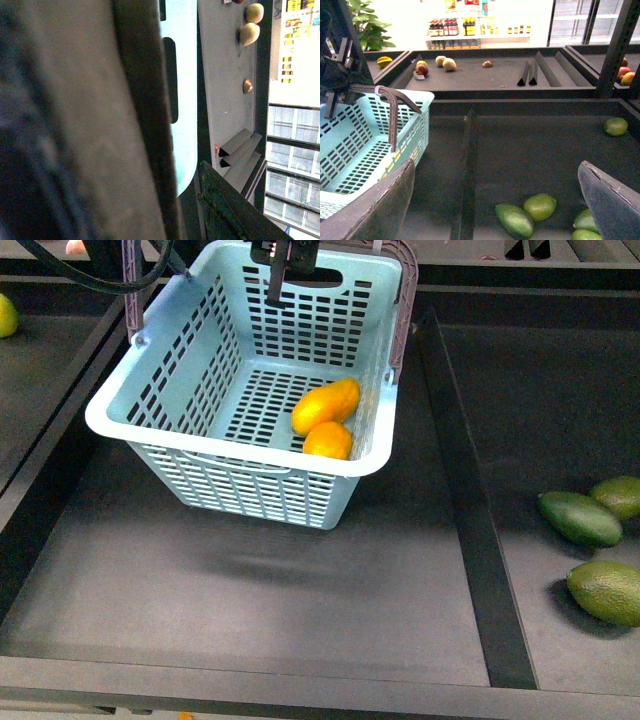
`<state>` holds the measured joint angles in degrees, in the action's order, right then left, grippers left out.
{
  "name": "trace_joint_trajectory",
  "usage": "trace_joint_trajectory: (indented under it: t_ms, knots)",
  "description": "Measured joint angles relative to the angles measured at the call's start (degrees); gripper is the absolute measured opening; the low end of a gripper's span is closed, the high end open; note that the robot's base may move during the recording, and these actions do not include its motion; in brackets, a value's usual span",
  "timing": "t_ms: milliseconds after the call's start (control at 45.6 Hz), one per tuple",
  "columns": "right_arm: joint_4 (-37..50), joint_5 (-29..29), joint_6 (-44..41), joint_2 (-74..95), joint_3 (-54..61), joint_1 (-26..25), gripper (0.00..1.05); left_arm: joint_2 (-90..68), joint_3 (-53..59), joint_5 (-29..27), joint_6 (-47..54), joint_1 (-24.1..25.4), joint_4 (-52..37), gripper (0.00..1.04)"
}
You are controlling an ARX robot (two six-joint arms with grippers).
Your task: Pick lemon and mango into basket
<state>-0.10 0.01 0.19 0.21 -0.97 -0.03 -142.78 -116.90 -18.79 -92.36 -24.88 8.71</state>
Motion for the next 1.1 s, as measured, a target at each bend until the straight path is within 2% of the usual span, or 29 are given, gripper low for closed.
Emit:
trace_joint_trajectory:
  t_ms: [1096]
  knots:
    - [0.00,-0.02,0.00,0.00,0.00,0.00,0.96,0.02,1.03,0.11,-1.18,0.59,-0.13,0.29]
